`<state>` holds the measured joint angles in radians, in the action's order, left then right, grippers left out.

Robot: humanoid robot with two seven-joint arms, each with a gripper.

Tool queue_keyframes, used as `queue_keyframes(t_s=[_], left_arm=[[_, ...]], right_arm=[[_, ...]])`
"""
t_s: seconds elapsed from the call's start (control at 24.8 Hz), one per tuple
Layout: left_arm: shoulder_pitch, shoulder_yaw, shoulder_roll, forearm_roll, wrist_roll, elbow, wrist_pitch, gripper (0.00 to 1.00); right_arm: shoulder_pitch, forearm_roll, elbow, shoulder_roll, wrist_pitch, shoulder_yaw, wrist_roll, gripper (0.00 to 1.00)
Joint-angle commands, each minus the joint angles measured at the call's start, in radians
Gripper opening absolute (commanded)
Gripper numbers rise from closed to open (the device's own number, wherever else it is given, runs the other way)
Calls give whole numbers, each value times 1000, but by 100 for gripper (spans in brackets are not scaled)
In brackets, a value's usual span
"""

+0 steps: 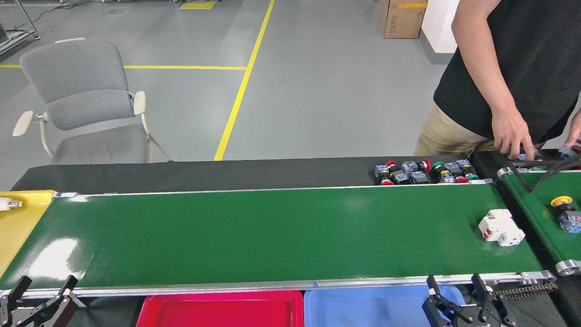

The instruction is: Pick switch part from conveyor to tray

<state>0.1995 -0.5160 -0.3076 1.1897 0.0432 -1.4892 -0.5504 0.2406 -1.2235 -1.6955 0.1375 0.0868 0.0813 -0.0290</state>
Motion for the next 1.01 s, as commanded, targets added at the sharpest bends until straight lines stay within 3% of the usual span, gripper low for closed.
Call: queue_keyframes(t_s=[0.0,0.44,0.77,0.97], left_arm=[[-17,-9,-16,-1,-6,-8,1,100],[-52,-13,-21,-1,-6,-11,1,100],[-54,-12,-21,-1,-6,-13,0,100],[-54,-7,-21,-1,-6,-13,0,100]], right_arm=[[-30,6,28,10,2,11,17,100],[-244,4,249,85,5,6,97,100],[-274,1,283,76,5,-9,98,100],[-336,-1,343,65,-2,-72,97,100]])
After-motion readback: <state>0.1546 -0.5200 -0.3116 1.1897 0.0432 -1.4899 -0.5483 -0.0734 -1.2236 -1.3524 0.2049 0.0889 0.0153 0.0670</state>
